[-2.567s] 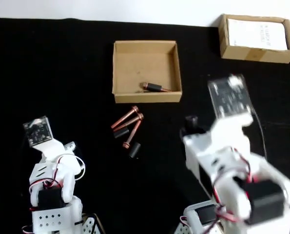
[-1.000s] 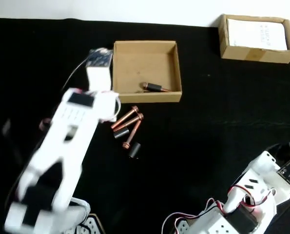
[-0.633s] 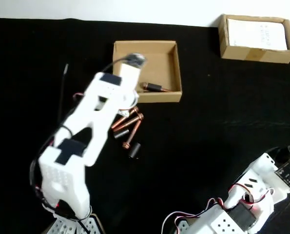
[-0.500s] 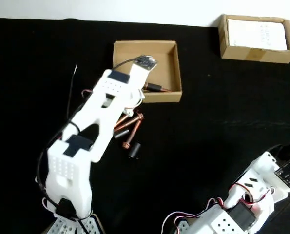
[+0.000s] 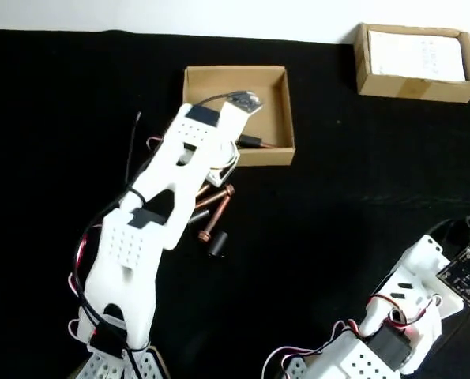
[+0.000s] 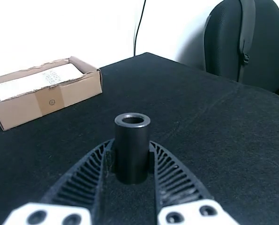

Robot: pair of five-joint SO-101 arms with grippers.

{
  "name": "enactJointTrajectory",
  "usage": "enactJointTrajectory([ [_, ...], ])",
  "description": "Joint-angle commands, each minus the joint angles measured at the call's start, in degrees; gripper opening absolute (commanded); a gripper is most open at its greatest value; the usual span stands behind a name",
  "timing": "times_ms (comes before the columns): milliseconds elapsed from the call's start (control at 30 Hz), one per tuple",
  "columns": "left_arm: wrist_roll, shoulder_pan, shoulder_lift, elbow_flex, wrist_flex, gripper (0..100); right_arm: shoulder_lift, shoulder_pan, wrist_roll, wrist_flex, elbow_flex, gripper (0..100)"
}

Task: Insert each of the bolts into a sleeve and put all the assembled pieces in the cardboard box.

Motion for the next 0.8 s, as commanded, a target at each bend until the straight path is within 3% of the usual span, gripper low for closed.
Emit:
enactJointTrajectory([
  [0,-0.4,0.8,1.8,-2.8,1.2,11,-0.6,-0.6,0.4,-1.5,3.9,0.6],
  [100,-0.4,0.8,3.6,-5.6,1.3,1,-0.6,-0.6,0.4,-1.6,4.0,0.6],
  [233,-0.4,1.7,4.4,-8.1,3.0,1,-0.6,-0.6,0.6,-3.2,3.9,0.6],
  [433,-0.1,7.0,-2.7,-23.3,18.8,1,-0.6,-4.0,0.4,-0.8,-1.0,0.6],
  [633,-0.1,9.5,-16.0,-38.3,23.5,1,-0.6,-17.7,0.3,13.0,-12.9,0.6],
  [767,-0.1,9.4,-26.2,-40.0,23.5,1,-0.5,-27.8,0.3,23.1,-18.9,0.6],
])
